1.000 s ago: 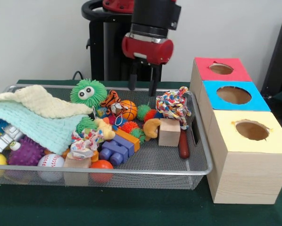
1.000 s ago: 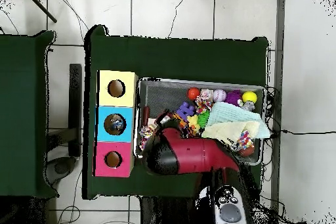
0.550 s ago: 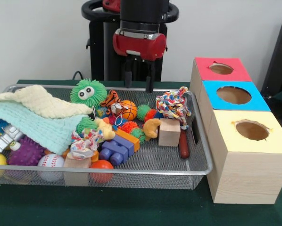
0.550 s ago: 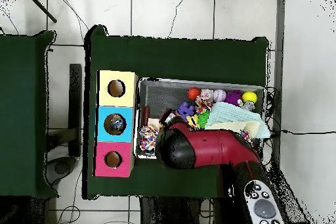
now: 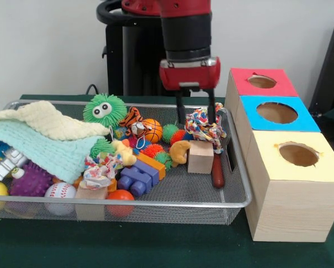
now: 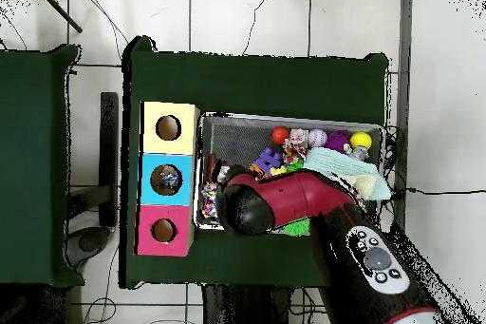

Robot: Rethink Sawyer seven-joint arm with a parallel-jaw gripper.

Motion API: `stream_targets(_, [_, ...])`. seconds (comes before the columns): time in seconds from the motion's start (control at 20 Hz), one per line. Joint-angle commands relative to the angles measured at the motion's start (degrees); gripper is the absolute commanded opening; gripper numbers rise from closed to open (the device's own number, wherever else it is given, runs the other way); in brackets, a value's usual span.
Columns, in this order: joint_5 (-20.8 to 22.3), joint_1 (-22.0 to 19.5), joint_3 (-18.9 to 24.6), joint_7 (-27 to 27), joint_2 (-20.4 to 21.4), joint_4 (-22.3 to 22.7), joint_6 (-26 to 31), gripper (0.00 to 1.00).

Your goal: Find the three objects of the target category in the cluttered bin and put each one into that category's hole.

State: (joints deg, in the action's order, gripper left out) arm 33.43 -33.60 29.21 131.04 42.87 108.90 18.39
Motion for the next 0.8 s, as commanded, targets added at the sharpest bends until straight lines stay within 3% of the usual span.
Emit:
stream_targets(0.05, [9.5,-3.9,15.5,-21.8,-10.5,1.1,0.4,1.00])
stream_targets(0.2, [10.1,-6.2,19.1,-25.9,-14.9,-0.7,4.1,1.00])
stream_targets(0.45, [11.2,-4.8,16.8,-22.9,-16.8,-2.9,6.2,1.00])
stream_targets(0.55, [11.5,-4.3,14.8,-20.7,-17.2,-3.4,6.1,1.00])
stream_targets(0.7, [12.7,-1.2,7.2,-10.1,-14.0,-4.1,2.3,1.00])
stream_targets(0.8, [12.5,-0.7,4.6,-6.6,-12.5,-4.0,1.3,1.00])
